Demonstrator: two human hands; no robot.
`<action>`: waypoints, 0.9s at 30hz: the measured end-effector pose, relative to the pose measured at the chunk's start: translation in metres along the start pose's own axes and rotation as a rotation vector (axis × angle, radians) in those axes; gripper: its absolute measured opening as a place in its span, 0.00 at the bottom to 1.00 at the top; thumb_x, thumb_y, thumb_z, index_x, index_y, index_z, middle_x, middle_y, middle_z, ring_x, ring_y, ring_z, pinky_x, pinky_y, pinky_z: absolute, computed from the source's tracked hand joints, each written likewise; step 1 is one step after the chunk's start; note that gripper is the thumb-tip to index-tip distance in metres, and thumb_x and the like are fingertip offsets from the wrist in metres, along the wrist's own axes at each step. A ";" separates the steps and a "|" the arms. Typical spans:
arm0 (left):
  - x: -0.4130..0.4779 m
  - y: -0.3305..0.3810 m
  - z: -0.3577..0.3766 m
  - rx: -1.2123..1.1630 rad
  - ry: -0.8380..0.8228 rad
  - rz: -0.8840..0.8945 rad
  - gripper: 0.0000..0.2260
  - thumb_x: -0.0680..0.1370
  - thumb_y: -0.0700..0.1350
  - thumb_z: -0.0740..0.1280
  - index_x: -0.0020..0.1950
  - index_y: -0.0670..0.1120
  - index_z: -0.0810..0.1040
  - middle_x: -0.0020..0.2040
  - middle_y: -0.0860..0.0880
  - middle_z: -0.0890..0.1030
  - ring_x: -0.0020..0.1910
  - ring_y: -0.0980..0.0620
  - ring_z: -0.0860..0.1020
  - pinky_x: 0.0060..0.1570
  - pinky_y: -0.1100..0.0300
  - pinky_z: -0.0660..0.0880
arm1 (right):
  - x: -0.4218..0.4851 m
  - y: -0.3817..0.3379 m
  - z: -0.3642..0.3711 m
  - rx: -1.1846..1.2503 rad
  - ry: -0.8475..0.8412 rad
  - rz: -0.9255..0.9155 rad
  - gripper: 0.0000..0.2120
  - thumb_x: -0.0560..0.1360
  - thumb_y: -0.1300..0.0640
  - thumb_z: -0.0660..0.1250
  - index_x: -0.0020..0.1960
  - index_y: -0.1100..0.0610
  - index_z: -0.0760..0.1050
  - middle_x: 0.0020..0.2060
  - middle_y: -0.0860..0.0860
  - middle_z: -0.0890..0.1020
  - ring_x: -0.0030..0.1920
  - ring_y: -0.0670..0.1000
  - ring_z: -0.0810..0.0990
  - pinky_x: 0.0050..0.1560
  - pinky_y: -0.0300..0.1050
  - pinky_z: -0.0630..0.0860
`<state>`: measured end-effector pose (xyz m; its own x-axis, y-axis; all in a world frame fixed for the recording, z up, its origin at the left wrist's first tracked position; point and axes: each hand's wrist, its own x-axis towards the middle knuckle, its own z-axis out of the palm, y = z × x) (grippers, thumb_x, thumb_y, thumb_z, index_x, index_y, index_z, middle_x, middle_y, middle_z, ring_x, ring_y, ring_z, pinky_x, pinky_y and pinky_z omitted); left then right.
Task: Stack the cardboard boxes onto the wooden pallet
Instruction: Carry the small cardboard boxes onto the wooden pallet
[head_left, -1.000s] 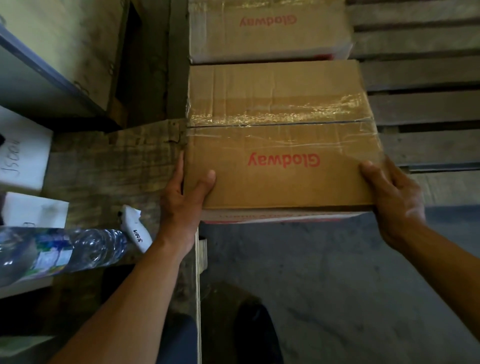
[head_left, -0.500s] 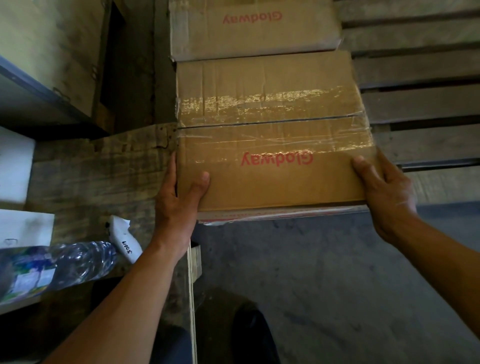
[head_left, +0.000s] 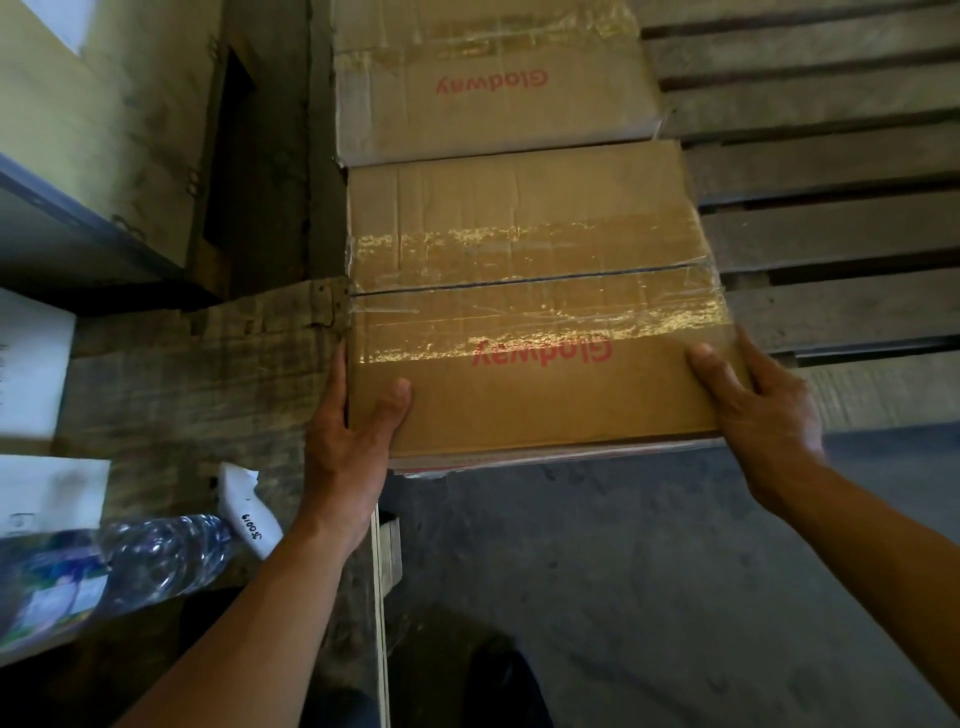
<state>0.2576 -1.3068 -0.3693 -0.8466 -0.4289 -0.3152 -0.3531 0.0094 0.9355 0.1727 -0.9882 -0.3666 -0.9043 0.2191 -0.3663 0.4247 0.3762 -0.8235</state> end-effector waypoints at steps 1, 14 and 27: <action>0.000 0.001 0.000 0.018 -0.004 -0.004 0.25 0.76 0.55 0.69 0.69 0.72 0.65 0.56 0.70 0.79 0.54 0.68 0.79 0.43 0.74 0.76 | 0.000 -0.001 -0.001 -0.013 -0.004 -0.005 0.35 0.69 0.31 0.65 0.73 0.41 0.68 0.49 0.40 0.76 0.44 0.38 0.73 0.37 0.38 0.71; -0.020 0.061 0.015 0.648 0.097 0.045 0.28 0.79 0.54 0.66 0.77 0.54 0.60 0.69 0.47 0.73 0.66 0.42 0.74 0.61 0.42 0.74 | -0.002 -0.027 -0.018 -0.478 -0.082 -0.102 0.35 0.76 0.36 0.64 0.76 0.53 0.63 0.67 0.58 0.76 0.64 0.62 0.76 0.63 0.61 0.74; -0.122 0.318 0.134 1.112 -0.019 0.594 0.26 0.81 0.57 0.58 0.77 0.46 0.65 0.76 0.44 0.66 0.75 0.45 0.65 0.74 0.48 0.58 | -0.083 -0.200 -0.283 -0.710 0.222 -0.357 0.28 0.81 0.41 0.57 0.75 0.54 0.66 0.74 0.54 0.68 0.72 0.56 0.67 0.68 0.53 0.70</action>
<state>0.1954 -1.1300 -0.0543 -0.9918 -0.0847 0.0957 -0.0528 0.9533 0.2973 0.1751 -0.8274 -0.0488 -0.9921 0.1239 0.0214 0.1067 0.9200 -0.3771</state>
